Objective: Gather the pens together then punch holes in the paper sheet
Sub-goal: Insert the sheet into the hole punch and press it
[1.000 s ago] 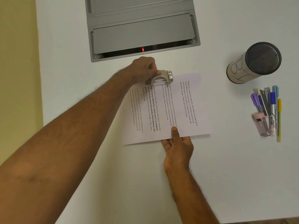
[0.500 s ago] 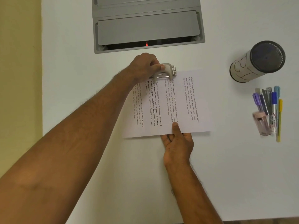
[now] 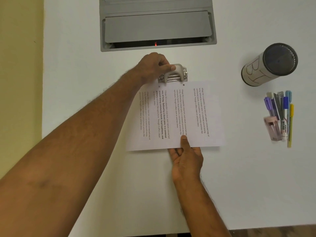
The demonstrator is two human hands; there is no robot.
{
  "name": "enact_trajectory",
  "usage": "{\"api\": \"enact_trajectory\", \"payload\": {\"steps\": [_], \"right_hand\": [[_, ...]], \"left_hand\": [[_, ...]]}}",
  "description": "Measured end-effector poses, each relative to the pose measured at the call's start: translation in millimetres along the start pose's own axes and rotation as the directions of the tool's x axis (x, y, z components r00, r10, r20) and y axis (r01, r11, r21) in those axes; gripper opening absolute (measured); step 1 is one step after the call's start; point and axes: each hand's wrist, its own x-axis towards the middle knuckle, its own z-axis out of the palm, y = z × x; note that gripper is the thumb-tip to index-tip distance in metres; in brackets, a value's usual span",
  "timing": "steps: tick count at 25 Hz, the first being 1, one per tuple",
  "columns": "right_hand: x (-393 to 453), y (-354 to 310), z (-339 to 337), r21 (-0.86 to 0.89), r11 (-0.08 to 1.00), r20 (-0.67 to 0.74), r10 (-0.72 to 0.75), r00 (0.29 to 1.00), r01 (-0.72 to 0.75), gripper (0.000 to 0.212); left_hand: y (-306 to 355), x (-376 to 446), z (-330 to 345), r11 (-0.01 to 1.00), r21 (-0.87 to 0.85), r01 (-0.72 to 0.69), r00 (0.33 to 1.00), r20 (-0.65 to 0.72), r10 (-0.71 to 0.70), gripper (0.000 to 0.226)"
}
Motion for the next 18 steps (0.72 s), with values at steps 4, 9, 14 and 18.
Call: {"api": "enact_trajectory", "payload": {"steps": [4,9,14,18], "right_hand": [[-4,2,-11,-0.003,1.0,0.0,0.006,1.0,-0.006,0.028],[-5,4,-17,-0.004,1.0,0.008,-0.002,1.0,0.002,0.032],[-3,4,-18,-0.008,1.0,0.018,0.007,1.0,-0.007,0.026],[-4,1,-23,-0.018,1.0,0.031,0.01,0.999,-0.01,0.026]], "left_hand": [[0,-1,0,1.0,-0.022,-0.019,1.0,-0.016,0.019,0.035],[0,-1,-1,0.999,-0.045,-0.021,0.999,-0.025,0.02,0.036],[1,-4,-1,0.999,-0.041,-0.013,1.0,-0.026,0.012,0.036],[3,-17,-3,0.993,-0.117,-0.017,0.998,-0.061,0.009,0.039]]}}
